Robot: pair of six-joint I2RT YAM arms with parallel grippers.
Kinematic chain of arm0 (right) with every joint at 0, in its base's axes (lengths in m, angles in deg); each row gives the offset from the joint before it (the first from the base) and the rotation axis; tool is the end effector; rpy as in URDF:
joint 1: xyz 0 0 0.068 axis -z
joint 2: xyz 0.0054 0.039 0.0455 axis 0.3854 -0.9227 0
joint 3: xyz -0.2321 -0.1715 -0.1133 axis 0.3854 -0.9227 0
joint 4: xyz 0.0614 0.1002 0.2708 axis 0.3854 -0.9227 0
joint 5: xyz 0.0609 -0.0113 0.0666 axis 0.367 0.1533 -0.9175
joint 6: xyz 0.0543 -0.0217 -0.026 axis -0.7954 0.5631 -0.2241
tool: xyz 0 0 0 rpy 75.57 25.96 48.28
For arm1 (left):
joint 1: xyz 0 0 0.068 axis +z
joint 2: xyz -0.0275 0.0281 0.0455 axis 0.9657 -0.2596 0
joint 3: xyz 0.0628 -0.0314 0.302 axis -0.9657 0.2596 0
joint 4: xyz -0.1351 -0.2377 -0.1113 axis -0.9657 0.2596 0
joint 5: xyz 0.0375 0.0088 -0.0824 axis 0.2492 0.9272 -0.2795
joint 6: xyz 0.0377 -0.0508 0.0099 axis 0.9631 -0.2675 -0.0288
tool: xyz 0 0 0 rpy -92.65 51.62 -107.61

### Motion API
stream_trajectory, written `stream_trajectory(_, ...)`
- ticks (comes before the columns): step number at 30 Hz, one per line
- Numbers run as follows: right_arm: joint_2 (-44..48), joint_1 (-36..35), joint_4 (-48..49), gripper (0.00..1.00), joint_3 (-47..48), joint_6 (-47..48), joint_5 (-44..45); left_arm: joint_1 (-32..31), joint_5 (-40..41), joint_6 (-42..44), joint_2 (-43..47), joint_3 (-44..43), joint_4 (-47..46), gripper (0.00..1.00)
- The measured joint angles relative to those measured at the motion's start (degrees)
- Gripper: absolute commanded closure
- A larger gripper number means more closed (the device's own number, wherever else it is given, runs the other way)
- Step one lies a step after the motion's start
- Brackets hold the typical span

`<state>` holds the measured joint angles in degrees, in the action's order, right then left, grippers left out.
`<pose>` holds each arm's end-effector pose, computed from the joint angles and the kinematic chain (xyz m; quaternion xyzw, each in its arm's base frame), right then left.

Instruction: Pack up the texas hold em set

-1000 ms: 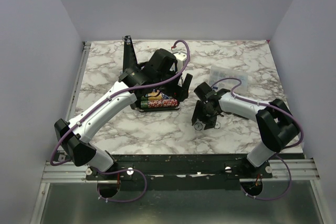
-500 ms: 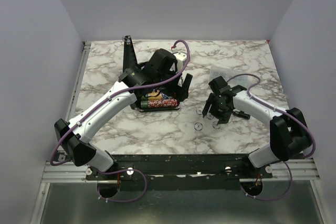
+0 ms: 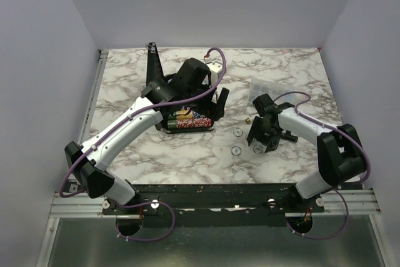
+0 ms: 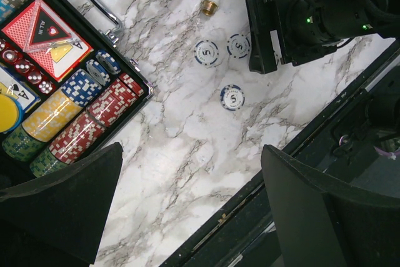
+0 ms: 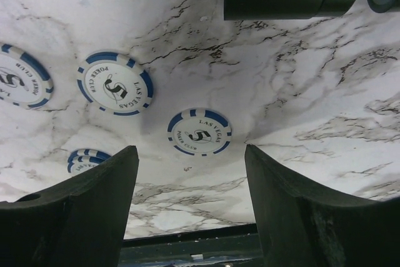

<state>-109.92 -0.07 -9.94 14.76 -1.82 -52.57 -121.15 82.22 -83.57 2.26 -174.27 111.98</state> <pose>0.2667 0.1089 0.1741 0.1980 0.9771 0.0181 0.0755 0.2433 -0.2615 0.4278 0.2607 0.8733 -0.2516 0.3257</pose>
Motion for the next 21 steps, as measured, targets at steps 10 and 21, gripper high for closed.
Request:
stream_trajectory(10, -2.36, 0.0, 0.59, 0.35, -0.07, 0.96, -0.02, 0.0, 0.0, 0.0, 0.0, 0.0, 0.0, 0.08)
stream_trajectory(21, -3.54, 0.0, 0.87, 0.4, -0.04, 1.11, 0.07, 0.0, -0.02, 0.0, 0.0, 0.0, 0.0, 0.08)
